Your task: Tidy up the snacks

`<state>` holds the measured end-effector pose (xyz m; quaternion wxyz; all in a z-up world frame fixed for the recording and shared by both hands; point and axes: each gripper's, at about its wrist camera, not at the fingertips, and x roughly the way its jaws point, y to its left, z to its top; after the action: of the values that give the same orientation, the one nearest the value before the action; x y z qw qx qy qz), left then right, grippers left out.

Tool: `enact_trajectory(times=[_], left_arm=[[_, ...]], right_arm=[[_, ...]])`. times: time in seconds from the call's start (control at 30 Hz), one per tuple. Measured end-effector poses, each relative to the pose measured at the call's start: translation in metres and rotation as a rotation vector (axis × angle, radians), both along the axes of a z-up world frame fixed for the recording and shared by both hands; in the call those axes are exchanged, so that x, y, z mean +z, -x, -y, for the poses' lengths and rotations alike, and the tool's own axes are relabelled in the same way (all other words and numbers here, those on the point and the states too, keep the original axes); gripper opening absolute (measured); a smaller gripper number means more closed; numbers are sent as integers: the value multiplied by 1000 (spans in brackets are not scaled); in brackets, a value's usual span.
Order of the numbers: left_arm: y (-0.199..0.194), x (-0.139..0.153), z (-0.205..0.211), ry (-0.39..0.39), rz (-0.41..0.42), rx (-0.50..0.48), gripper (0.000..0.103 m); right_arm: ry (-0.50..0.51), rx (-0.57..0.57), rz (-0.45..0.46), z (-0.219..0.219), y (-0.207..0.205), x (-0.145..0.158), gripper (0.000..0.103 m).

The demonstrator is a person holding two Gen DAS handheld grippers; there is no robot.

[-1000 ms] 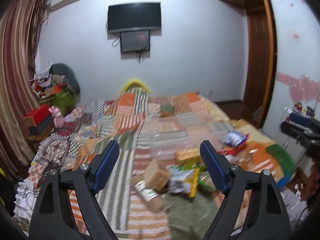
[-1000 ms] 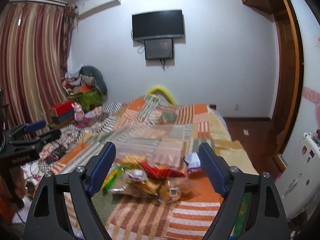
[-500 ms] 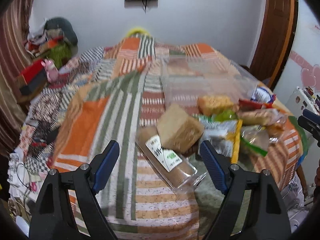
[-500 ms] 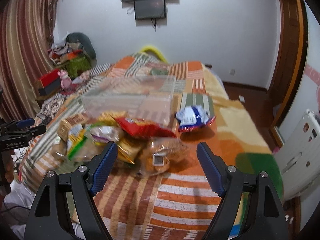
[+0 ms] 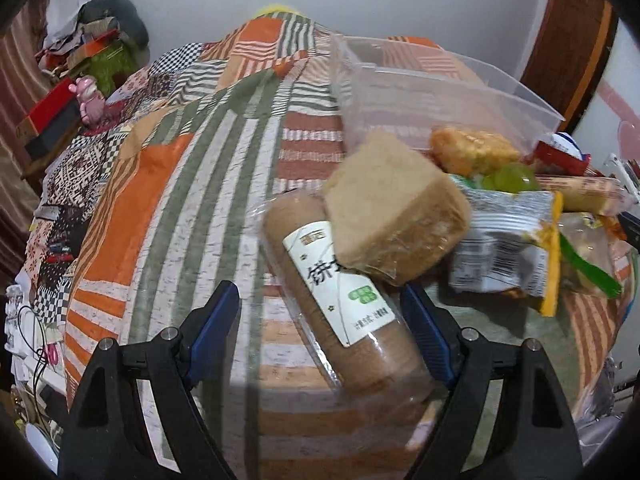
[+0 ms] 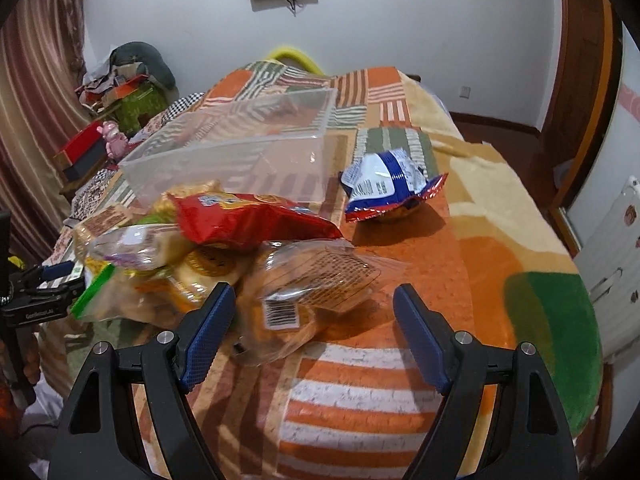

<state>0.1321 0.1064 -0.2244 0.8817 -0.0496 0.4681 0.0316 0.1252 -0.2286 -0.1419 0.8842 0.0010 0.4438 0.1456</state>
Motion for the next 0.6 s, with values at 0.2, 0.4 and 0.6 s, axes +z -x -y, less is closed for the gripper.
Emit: enact_trajectory(times=[0.2, 0.4, 0.6], left_arm=[[-1, -9, -15, -46, -16, 45, 78], [-8, -9, -18, -42, 18, 32, 46], [-6, -6, -17, -45, 24, 33, 39]], right_arm=[[-57, 0, -37, -2, -8, -5, 79], [-63, -4, -56, -7, -17, -10, 79], [-71, 26, -59, -9, -16, -10, 63]])
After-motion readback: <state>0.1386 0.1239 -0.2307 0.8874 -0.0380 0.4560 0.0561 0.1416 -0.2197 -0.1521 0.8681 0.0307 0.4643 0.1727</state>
